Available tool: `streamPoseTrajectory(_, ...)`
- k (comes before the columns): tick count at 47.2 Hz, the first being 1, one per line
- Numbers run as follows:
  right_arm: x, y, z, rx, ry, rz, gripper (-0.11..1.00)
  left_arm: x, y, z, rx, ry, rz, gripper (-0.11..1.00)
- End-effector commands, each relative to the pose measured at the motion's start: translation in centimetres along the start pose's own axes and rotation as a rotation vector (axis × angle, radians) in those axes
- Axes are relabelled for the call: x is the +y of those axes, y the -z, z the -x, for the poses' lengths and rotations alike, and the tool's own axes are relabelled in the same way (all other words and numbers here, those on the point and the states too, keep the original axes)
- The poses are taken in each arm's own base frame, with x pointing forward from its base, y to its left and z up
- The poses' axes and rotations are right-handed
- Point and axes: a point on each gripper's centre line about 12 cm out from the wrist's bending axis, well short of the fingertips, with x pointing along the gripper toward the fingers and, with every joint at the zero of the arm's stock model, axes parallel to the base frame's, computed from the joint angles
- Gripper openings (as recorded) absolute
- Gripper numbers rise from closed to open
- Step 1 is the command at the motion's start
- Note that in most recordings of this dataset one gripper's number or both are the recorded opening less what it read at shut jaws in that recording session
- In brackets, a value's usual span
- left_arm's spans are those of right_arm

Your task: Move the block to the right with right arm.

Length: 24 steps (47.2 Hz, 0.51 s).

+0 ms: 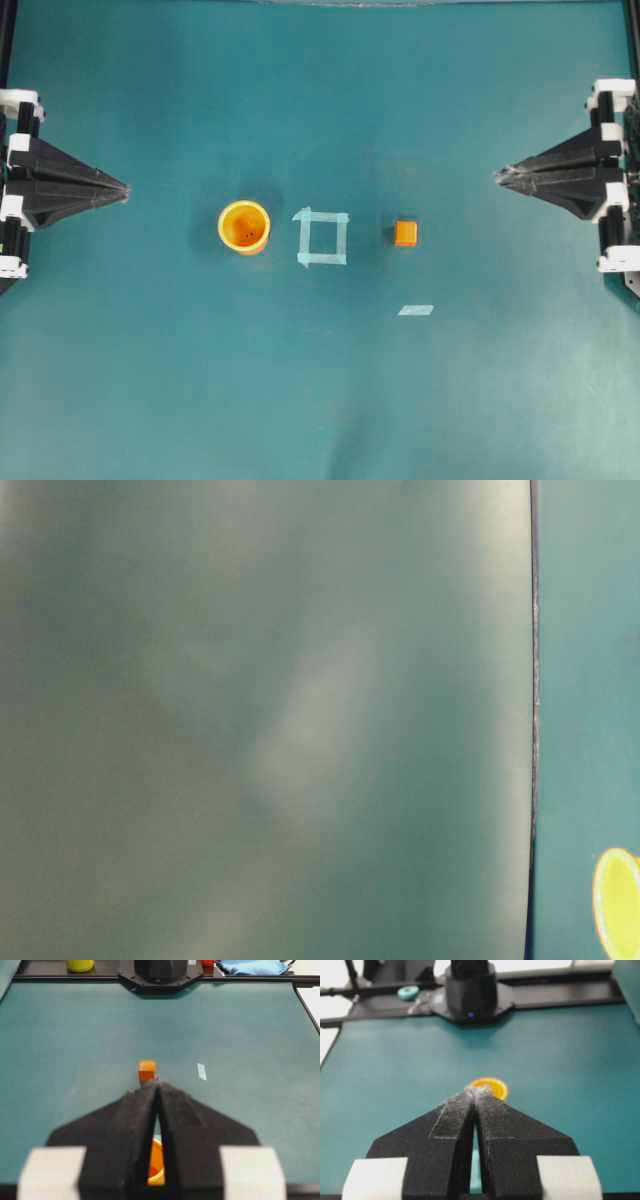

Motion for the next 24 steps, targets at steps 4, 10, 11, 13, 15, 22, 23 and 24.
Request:
streamPoseTrajectory(4,-0.3,-1.2,-0.9,-0.017,0.019,-0.045,0.00,0.1,-1.1,-0.2,-0.026,-0.003,-0.001,0.00)
streamPoseTrajectory(10,-0.9,-0.7,-1.5,-0.001,0.047,-0.100,0.00,0.1,-1.1,-0.2,-0.026,-0.003,-0.001,0.00)
streamPoseTrajectory(11,-1.0,-0.7,-1.5,0.002,0.047,-0.107,0.00,0.1,-1.1,-0.2,-0.028,-0.003,-0.001,0.00)
streamPoseTrajectory(13,-1.0,-0.6,-1.6,0.005,0.051,-0.120,0.01,0.1,-1.1,-0.2,-0.026,-0.003,-0.001,0.00)
streamPoseTrajectory(15,-1.1,-0.5,-1.8,0.010,0.053,-0.131,0.03,0.1,-1.1,-0.2,-0.026,-0.003,-0.001,0.00)
streamPoseTrajectory(22,-1.1,0.2,-2.4,0.054,0.058,-0.151,0.32,0.1,-1.0,-0.2,-0.023,-0.003,-0.001,0.00)
streamPoseTrajectory(23,-1.2,0.4,-2.6,0.066,0.061,-0.153,0.37,0.1,-1.0,-0.2,-0.021,-0.003,-0.001,0.00)
streamPoseTrajectory(24,-1.2,0.5,-2.7,0.075,0.060,-0.153,0.40,0.1,-1.0,-0.2,-0.021,-0.003,-0.001,0.00)
